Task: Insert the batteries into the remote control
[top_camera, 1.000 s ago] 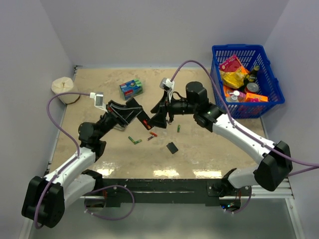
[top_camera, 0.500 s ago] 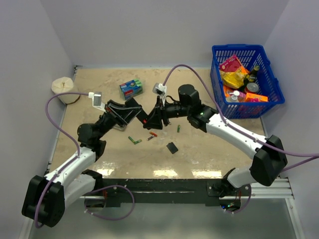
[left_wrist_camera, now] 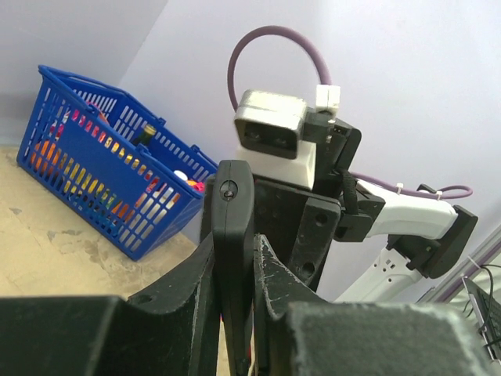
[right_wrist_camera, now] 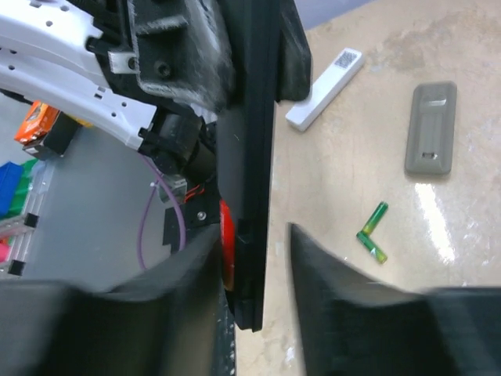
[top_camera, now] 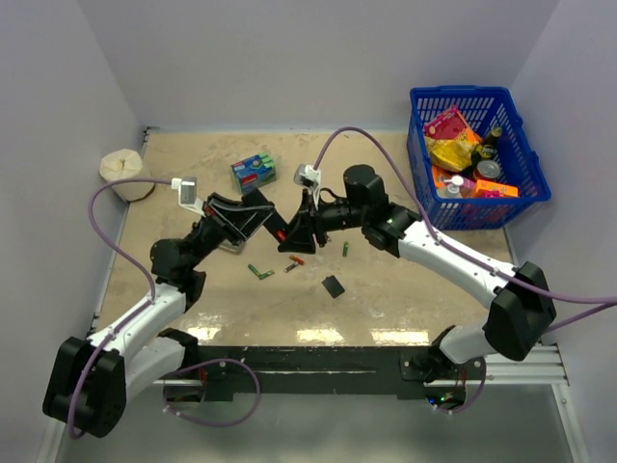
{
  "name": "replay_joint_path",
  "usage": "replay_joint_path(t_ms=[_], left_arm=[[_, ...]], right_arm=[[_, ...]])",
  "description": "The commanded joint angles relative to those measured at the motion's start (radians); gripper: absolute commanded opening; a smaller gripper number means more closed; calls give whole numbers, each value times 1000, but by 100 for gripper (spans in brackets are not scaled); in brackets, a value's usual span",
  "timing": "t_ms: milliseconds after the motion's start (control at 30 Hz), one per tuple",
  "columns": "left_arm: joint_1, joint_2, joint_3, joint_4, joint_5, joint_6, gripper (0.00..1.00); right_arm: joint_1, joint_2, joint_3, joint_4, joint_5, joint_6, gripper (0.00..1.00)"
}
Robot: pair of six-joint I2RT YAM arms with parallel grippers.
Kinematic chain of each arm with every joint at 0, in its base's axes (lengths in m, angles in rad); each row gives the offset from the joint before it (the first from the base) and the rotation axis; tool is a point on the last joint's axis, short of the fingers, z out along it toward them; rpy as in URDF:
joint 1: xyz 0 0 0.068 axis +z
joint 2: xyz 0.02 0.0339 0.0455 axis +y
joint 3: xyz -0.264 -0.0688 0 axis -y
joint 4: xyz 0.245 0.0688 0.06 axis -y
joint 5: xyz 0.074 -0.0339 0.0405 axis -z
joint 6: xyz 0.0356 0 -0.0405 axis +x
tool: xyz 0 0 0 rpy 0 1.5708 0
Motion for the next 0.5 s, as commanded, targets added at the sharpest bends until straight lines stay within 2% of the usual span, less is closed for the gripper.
replay_joint_path(t_ms=[0, 100, 167, 233, 333, 400, 467], left_arm=[[6, -33, 10, 32, -59, 9, 0], [8, -75, 2, -109, -92, 103, 0], [12, -111, -4, -228, -119, 167, 0], [29, -151, -10, -351, -162, 210, 0], [78, -205, -38, -478, -206, 221, 0], [121, -233, -56, -538, -227, 238, 0], [130, -265, -47, -665, -261, 271, 0]], right_arm=[[-3, -23, 7, -71, 40, -60, 64], [-12, -45, 22, -113, 103, -72, 80], [-29, -60, 27, -148, 128, -81, 86], [-51, -69, 24, -168, 187, -71, 98], [-65, -71, 38, -241, 350, -40, 98], [-63, -57, 51, -323, 407, -72, 98], [-65, -48, 47, -369, 494, -120, 98]])
